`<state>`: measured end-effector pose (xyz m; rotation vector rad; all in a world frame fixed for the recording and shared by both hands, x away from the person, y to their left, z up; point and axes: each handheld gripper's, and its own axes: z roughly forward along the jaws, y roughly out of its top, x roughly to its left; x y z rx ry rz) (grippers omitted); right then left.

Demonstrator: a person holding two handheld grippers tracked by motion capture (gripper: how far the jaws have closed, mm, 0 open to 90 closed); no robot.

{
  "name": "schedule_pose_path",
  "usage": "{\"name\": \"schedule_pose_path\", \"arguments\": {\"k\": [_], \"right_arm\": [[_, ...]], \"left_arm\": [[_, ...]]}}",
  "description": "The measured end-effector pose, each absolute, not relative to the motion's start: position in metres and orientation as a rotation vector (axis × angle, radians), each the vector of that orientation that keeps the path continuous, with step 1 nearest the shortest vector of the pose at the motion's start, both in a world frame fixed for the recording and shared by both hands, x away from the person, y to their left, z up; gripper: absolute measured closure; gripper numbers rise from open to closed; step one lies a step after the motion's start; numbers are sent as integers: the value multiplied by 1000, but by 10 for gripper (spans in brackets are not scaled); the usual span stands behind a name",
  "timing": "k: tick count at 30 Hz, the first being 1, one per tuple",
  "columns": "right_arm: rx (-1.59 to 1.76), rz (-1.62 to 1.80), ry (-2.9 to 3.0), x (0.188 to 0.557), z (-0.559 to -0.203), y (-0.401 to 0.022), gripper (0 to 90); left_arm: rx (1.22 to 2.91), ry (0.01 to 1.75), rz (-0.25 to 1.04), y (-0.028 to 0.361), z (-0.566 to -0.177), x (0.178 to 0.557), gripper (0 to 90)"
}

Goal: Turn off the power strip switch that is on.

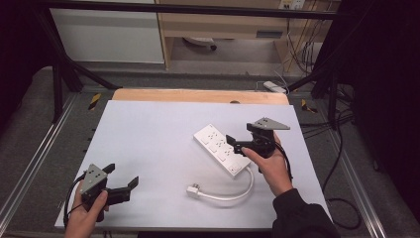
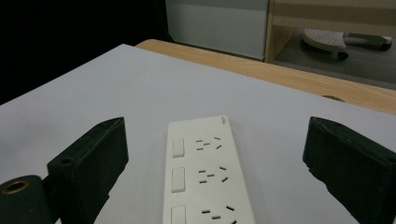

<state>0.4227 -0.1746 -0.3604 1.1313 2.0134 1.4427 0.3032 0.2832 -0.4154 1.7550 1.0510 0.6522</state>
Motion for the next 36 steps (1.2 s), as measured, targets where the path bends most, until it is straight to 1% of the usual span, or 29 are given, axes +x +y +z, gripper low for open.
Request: {"name": "schedule_pose_path", "arguments": {"k": [15, 21, 29, 36], "right_arm": [[1092, 1446, 1918, 394, -375, -219, 54], [1119, 1441, 1869, 384, -382, -240, 73], [1121, 1398, 1831, 370, -398, -268, 72], [1141, 1389, 1831, 359, -413, -283, 59]], "left_arm": [[1748, 1049, 659, 282, -415, 302, 49], [1750, 1048, 658, 282, -415, 302, 49], [1738, 1044, 661, 283, -414, 301, 49], [1736, 1043, 660, 282, -414, 301, 49]]}}
